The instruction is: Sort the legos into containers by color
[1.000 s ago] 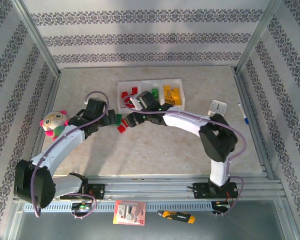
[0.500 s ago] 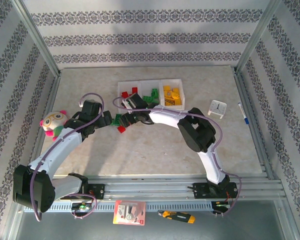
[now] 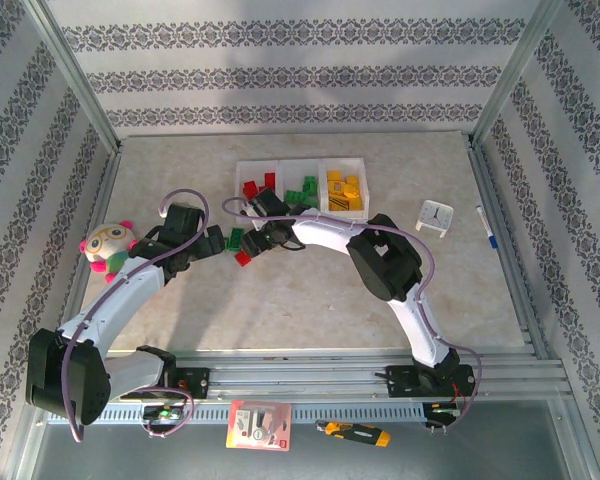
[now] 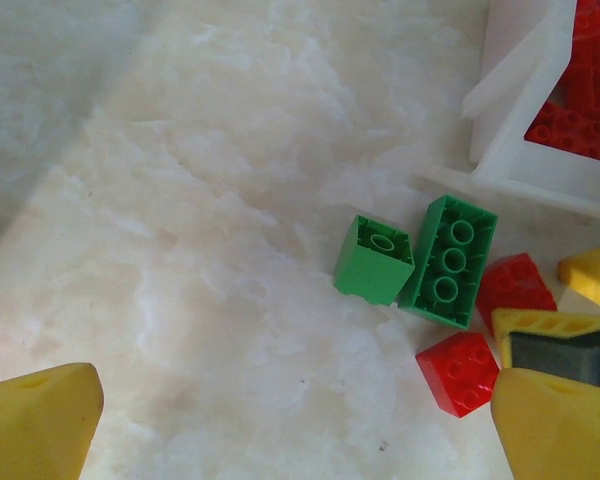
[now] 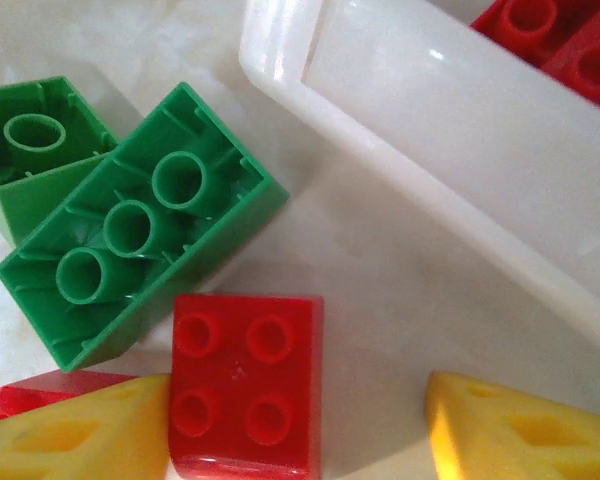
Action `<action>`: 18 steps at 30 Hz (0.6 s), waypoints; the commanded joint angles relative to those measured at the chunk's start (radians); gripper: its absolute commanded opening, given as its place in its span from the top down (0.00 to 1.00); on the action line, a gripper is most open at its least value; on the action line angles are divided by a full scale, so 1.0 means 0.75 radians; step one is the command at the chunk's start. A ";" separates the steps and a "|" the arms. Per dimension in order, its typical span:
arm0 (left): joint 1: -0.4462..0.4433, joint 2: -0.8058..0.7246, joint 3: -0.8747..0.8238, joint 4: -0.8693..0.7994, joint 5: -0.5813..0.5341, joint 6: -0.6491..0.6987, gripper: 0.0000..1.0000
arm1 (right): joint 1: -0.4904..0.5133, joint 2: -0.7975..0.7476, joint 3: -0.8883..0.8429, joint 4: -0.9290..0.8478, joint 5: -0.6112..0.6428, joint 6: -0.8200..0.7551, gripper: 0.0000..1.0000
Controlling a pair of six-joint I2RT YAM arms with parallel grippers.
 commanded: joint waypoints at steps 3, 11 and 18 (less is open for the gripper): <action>0.024 0.003 -0.013 0.025 0.011 0.004 0.01 | 0.013 -0.018 0.024 -0.057 0.007 -0.005 0.47; 0.024 0.029 -0.005 0.048 0.036 0.014 0.01 | 0.010 -0.190 -0.099 -0.035 0.012 0.007 0.73; 0.014 0.100 0.033 0.012 0.032 -0.005 0.01 | -0.031 -0.413 -0.267 0.040 0.074 0.081 0.78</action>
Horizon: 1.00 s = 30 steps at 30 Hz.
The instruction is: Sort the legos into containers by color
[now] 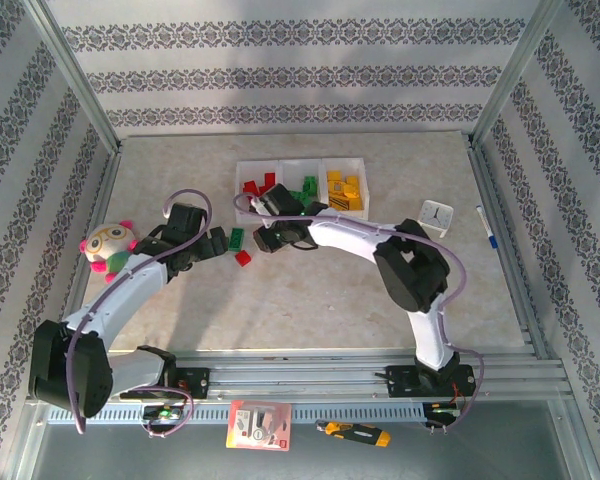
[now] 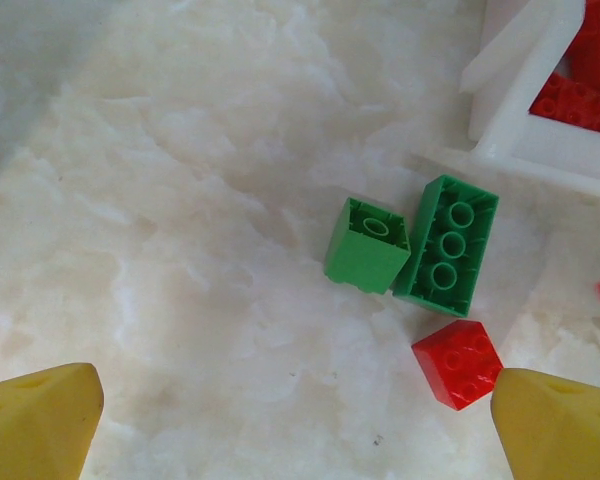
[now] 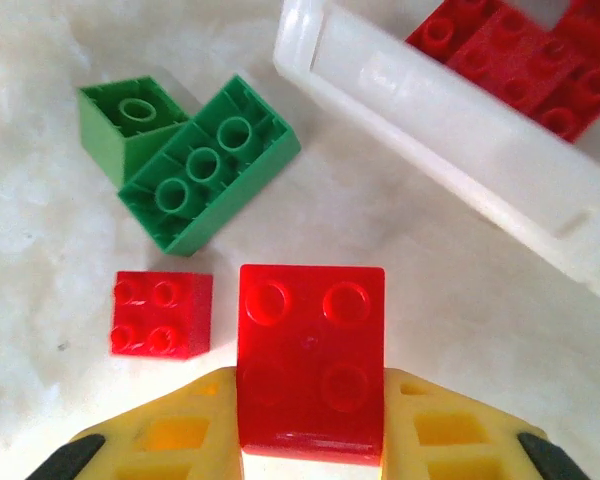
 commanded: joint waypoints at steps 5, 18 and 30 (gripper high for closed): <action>-0.086 0.129 0.094 -0.036 -0.026 -0.112 0.00 | -0.150 -0.119 -0.041 0.112 0.120 0.081 0.78; -0.223 0.278 0.126 -0.003 0.035 -0.429 0.01 | -0.354 0.126 0.239 0.114 0.111 0.052 0.78; -0.226 0.406 0.155 -0.029 0.062 -0.595 0.08 | -0.262 0.240 0.426 0.114 -0.068 -0.003 0.78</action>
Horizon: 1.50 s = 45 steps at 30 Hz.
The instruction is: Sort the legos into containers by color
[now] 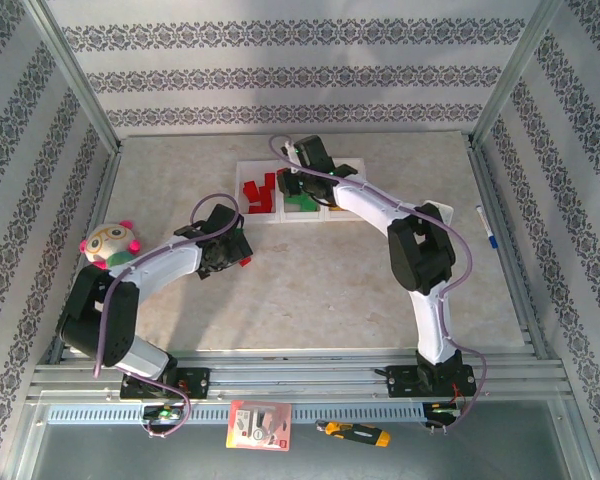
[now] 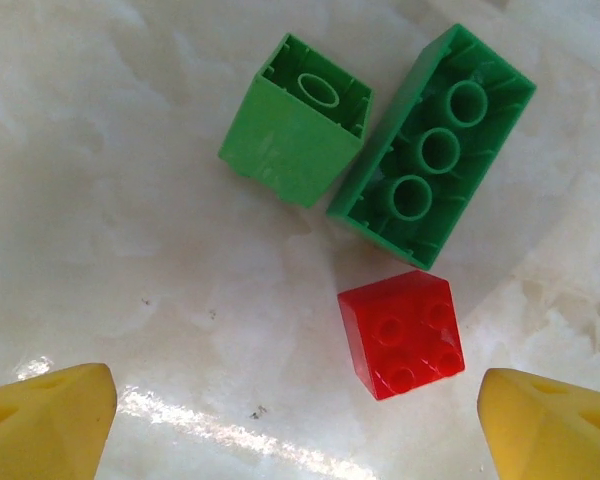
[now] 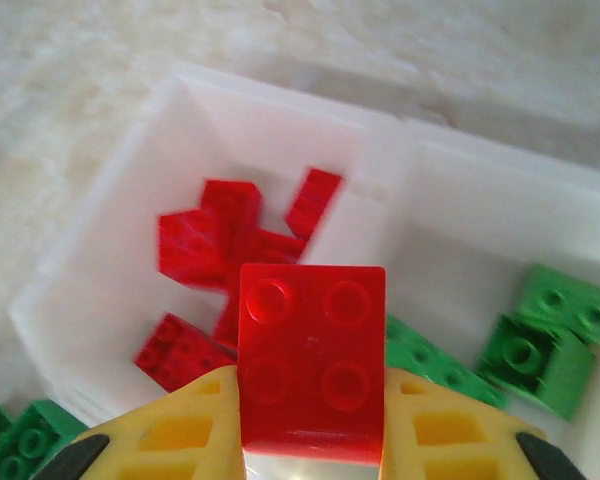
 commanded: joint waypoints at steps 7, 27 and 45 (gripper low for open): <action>-0.014 0.081 0.063 0.008 0.048 -0.111 0.15 | 0.057 0.248 0.307 -0.033 -0.066 -0.022 0.68; -0.014 0.305 0.222 -0.007 0.115 -0.150 0.48 | 0.072 -0.310 -0.246 0.146 -0.039 -0.001 0.27; -0.024 0.264 0.527 -0.124 -0.001 -0.002 0.72 | 0.026 -0.731 -0.674 0.217 -0.001 0.034 0.26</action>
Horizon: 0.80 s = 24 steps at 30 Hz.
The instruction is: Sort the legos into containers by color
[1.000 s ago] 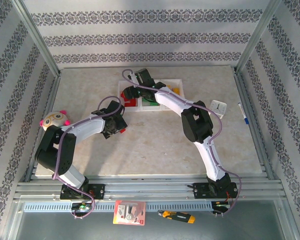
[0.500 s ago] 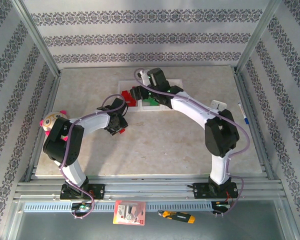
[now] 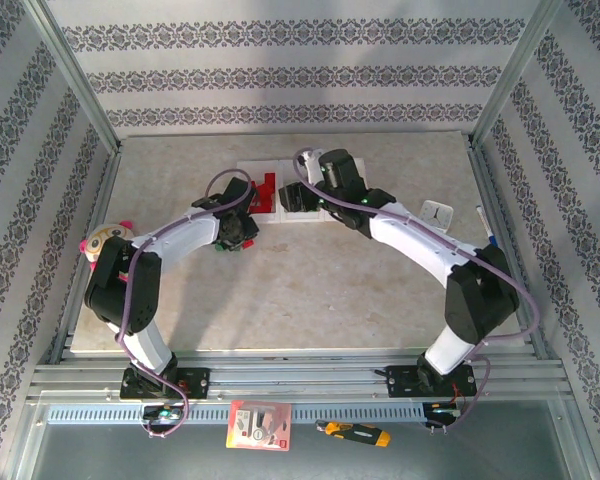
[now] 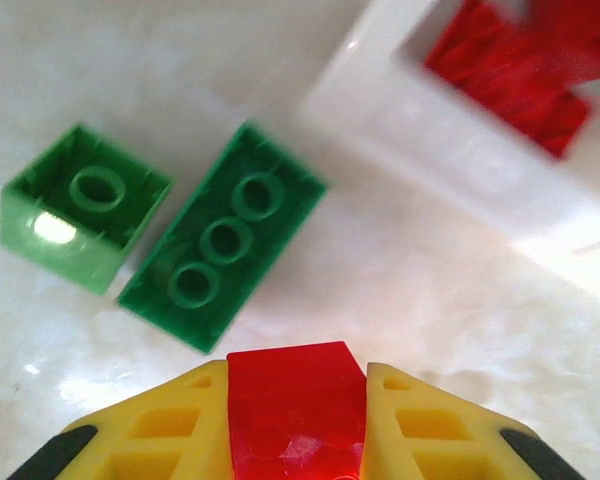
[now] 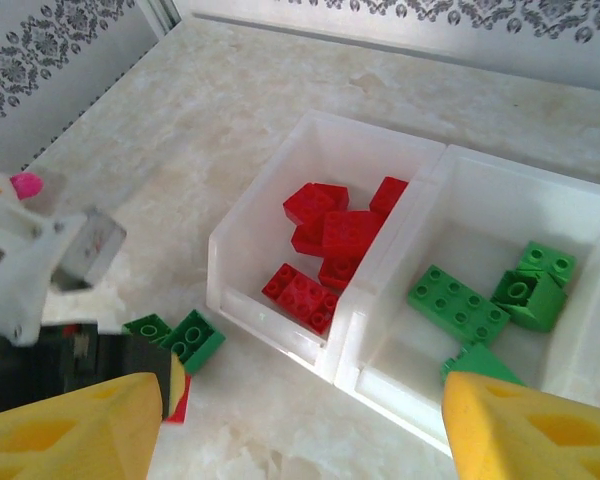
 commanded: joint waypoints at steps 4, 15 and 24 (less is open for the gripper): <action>-0.003 0.134 0.318 -0.075 -0.120 0.157 0.71 | -0.030 -0.092 -0.138 0.064 0.003 0.004 0.24; 0.062 0.533 0.880 -0.203 -0.075 0.320 0.54 | -0.077 -0.171 -0.264 0.069 -0.004 0.033 0.23; 0.064 0.370 0.818 -0.193 -0.069 0.767 0.05 | -0.073 -0.164 -0.268 0.108 -0.135 -0.006 0.22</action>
